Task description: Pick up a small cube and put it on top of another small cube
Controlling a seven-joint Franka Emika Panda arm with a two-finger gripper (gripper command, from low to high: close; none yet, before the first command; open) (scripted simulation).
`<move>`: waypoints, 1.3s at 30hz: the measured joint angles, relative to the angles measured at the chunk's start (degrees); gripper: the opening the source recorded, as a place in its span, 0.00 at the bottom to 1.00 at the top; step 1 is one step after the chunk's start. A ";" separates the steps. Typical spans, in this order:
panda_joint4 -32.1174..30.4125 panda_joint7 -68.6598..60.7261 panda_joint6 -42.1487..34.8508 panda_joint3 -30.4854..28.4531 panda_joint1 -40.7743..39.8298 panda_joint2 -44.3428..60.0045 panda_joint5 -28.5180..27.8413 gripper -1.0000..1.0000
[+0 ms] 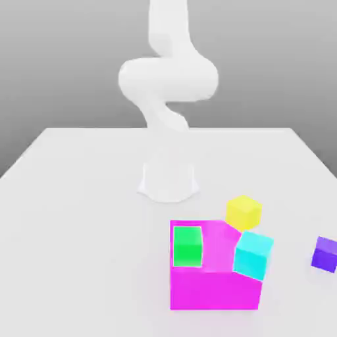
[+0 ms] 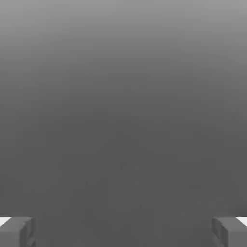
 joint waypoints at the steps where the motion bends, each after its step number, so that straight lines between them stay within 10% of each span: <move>1: -0.36 2.21 0.74 1.47 -0.25 1.78 0.18 0.50; 23: -7.68 57.95 15.73 31.79 -0.90 38.79 -11.04 0.50; 37: -8.36 94.66 26.86 22.04 18.84 65.45 -30.96 0.50; 38: -7.81 96.16 28.14 19.89 20.61 67.28 -32.89 0.00; 39: -7.81 96.16 28.14 19.89 20.61 67.28 -32.89 0.00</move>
